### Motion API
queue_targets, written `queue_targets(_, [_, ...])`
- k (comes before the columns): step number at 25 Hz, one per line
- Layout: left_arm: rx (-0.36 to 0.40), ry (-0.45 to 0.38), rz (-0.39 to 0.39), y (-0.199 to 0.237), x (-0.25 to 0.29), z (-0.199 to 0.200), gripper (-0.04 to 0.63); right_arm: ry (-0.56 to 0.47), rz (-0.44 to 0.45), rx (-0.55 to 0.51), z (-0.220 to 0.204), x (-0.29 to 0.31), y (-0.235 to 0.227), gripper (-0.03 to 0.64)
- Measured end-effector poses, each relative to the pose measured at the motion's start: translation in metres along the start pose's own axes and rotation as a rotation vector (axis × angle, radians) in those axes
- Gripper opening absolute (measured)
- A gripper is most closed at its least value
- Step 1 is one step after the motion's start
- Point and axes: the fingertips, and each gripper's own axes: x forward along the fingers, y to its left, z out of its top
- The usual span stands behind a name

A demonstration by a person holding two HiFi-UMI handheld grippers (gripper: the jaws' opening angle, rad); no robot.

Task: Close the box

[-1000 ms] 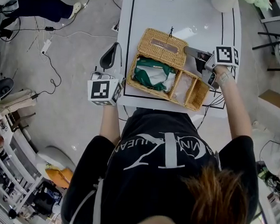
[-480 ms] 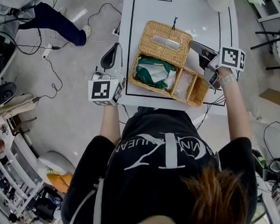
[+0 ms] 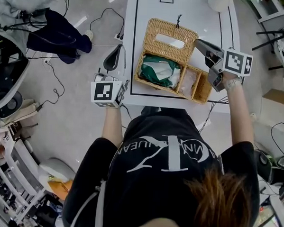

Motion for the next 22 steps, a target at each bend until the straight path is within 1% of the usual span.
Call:
queue_targets(6, [0.017,-0.013,-0.017,-0.002,-0.018,0.001,0.009,-0.045,-0.048,-0.129,-0.002,-0.015,0.017,0.038])
queue_targets(13, [0.013,-0.029,-0.037,-0.004,-0.035,0.005,0.009,-0.078,-0.096,-0.276,-0.008,-0.028,0.041,0.037])
queue_targets(19, [0.014,-0.047,-0.055,-0.007,-0.046,0.008,0.009,-0.095,-0.137,-0.372,-0.019,-0.036,0.055,0.035])
queue_targets(22, [0.02,-0.052,-0.067,-0.014,-0.048,0.009,0.009,-0.102,-0.172,-0.436,-0.025,-0.043,0.057,0.037])
